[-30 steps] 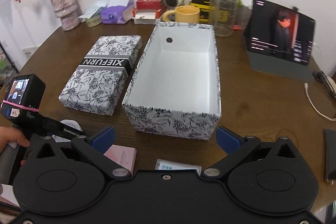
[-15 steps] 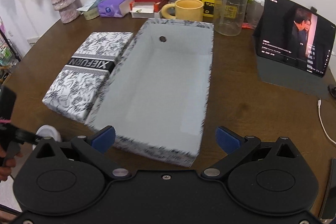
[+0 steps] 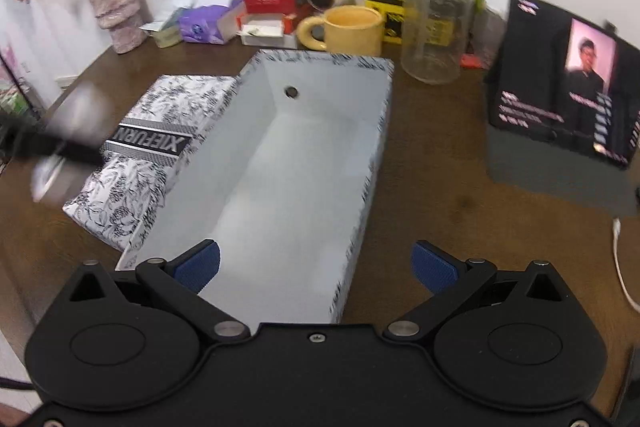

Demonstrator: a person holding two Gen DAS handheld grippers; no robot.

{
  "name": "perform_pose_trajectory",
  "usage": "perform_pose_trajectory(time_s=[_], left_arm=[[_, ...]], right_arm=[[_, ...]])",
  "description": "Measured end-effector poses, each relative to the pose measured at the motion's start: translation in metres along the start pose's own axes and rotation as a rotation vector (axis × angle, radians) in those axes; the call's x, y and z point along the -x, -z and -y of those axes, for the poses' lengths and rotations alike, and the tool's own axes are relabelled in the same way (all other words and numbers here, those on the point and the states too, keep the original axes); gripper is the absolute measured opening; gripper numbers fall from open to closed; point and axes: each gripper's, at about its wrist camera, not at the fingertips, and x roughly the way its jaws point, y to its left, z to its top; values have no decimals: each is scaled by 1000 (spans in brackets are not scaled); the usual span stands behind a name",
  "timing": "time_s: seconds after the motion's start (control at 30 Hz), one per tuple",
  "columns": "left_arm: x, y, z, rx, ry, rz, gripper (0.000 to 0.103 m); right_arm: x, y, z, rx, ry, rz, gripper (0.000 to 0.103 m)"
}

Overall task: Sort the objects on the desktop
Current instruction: 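Carry the compact with the left gripper into the open floral box and release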

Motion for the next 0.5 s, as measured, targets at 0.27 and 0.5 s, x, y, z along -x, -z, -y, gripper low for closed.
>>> perform_pose_trajectory(time_s=[0.27,0.5], left_arm=[[-106,-80,63,-259,-68,-56,80],[-169,-97,78,-366,-122,-109,80]], right_arm=[[-21,-8,-3,100,3,-1,103],[-36,-5,2,130,3,-7,103]])
